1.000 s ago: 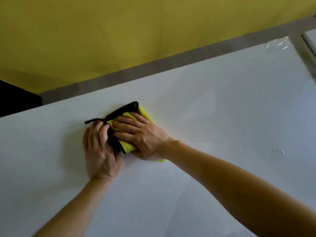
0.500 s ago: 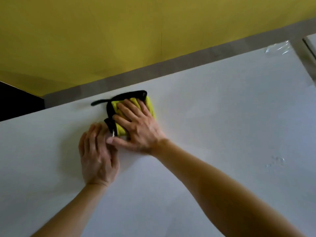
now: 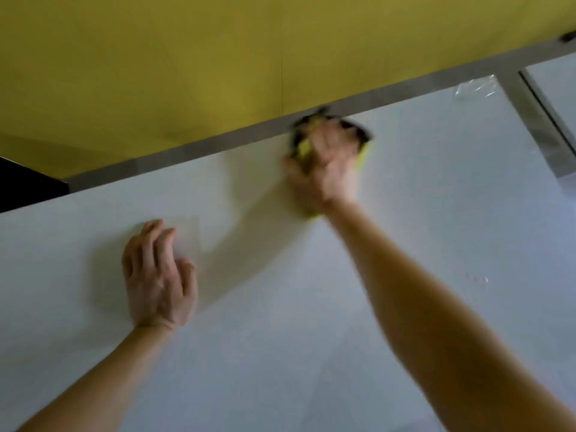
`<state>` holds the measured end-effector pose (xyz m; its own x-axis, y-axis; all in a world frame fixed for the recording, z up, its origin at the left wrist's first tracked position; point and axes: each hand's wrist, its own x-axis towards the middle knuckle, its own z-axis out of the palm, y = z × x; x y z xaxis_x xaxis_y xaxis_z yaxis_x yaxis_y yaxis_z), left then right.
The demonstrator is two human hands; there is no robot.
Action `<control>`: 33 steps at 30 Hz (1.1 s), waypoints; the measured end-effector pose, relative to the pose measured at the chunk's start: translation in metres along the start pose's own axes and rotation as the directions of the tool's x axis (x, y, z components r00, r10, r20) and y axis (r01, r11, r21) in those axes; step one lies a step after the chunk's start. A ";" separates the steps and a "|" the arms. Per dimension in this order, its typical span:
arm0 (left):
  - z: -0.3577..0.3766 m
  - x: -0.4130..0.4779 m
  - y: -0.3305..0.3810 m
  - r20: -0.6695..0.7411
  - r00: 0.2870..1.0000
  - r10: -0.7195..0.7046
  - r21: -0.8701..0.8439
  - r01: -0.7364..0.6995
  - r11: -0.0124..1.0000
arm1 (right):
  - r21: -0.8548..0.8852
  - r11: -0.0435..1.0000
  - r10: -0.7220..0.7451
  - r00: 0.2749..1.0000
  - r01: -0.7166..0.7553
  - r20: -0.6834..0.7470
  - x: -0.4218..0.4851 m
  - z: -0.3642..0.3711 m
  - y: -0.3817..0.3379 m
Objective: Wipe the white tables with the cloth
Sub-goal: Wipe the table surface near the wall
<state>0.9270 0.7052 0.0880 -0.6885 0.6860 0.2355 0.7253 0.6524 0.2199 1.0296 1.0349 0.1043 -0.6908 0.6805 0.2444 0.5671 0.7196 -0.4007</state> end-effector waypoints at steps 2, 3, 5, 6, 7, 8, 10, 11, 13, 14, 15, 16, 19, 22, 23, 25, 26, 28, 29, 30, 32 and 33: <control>0.001 -0.001 -0.002 -0.005 1.000 0.007 0.015 -0.007 1.000 | 0.153 0.935 -0.333 0.940 0.320 0.069 -0.063 0.023 -0.071; 0.001 -0.003 -0.004 -0.012 1.000 0.021 0.020 -0.020 1.000 | 0.220 0.875 -0.468 0.870 0.432 0.156 -0.093 0.024 -0.098; 0.001 -0.006 -0.003 -0.025 0.999 0.046 0.021 -0.045 0.999 | 0.309 0.765 -0.643 0.704 0.565 0.302 -0.123 0.014 -0.110; 0.001 -0.005 -0.002 -0.016 0.999 0.042 0.034 -0.042 0.999 | 0.344 0.716 -0.697 0.646 0.607 0.310 -0.119 0.008 -0.094; 0.001 -0.004 0.000 0.000 1.000 0.031 0.058 -0.031 0.998 | 0.346 0.705 -0.708 0.639 0.619 0.300 -0.106 0.002 -0.068; 0.000 -0.003 0.002 0.020 1.000 0.016 0.084 -0.017 0.996 | 0.302 0.743 -0.669 0.687 0.598 0.283 -0.087 -0.006 -0.035; -0.005 -0.004 0.009 0.080 0.996 -0.034 0.118 0.024 0.993 | 0.145 0.903 -0.427 0.881 0.404 0.202 -0.041 -0.030 0.044; -0.008 -0.005 0.015 0.118 0.992 -0.052 0.125 0.037 0.991 | 0.074 0.968 -0.250 0.959 0.242 0.135 -0.019 -0.045 0.085; -0.014 -0.006 0.033 0.216 0.976 -0.033 0.101 0.011 0.995 | -0.027 0.998 0.066 0.997 -0.065 0.049 0.006 -0.073 0.149; -0.017 -0.005 0.045 0.270 0.963 0.004 0.067 -0.023 0.997 | -0.051 0.984 0.174 0.984 -0.173 0.024 0.007 -0.079 0.162; -0.020 -0.003 0.057 0.320 0.947 0.040 0.028 -0.052 0.998 | -0.065 0.965 0.254 0.967 -0.252 0.011 0.003 -0.078 0.156; -0.023 0.000 0.070 0.373 0.926 0.059 -0.005 -0.062 0.998 | -0.071 0.952 0.300 0.954 -0.299 0.000 -0.007 -0.074 0.136; -0.034 0.015 0.103 0.639 0.769 0.030 0.045 -0.077 0.996 | 0.001 0.995 0.103 0.994 -0.103 0.042 -0.081 -0.048 0.040; -0.037 0.013 0.124 0.764 0.643 -0.061 0.213 -0.162 0.964 | 0.226 0.896 -0.436 0.856 0.383 0.277 -0.179 -0.045 -0.030; -0.039 0.009 0.131 0.767 0.637 -0.072 0.255 -0.200 0.946 | 0.295 0.820 -0.570 0.749 0.490 0.339 -0.193 -0.051 -0.027; -0.040 0.004 0.140 0.770 0.630 -0.097 0.311 -0.238 0.920 | 0.359 0.698 -0.716 0.586 0.619 0.380 -0.185 -0.064 0.015; -0.041 0.005 0.143 0.772 0.628 -0.101 0.324 -0.251 0.912 | 0.320 0.709 -0.704 0.603 0.629 0.375 -0.167 -0.071 0.046; -0.044 0.007 0.144 0.780 0.619 -0.088 0.313 -0.265 0.912 | 0.154 0.862 -0.507 0.811 0.484 0.293 -0.118 -0.090 0.119; -0.045 0.008 0.145 0.780 0.620 -0.083 0.311 -0.269 0.912 | 0.062 0.940 -0.340 0.915 0.335 0.216 -0.093 -0.101 0.154; -0.046 0.008 0.145 0.778 0.623 -0.083 0.316 -0.273 0.909 | -0.009 0.988 -0.149 0.978 0.151 0.144 -0.072 -0.112 0.185; -0.046 0.008 0.147 0.779 0.622 -0.078 0.325 -0.294 0.899 | -0.075 0.976 0.207 0.978 -0.205 0.022 -0.049 -0.119 0.217; -0.046 0.009 0.146 0.781 0.619 -0.078 0.324 -0.295 0.899 | -0.078 0.937 0.338 0.940 -0.340 -0.035 -0.045 -0.112 0.211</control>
<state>1.0270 0.7918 0.1654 -0.4853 0.6256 -0.6108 0.8543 0.4880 -0.1789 1.2308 1.1711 0.1079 -0.4420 0.8882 0.1256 0.8012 0.4539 -0.3900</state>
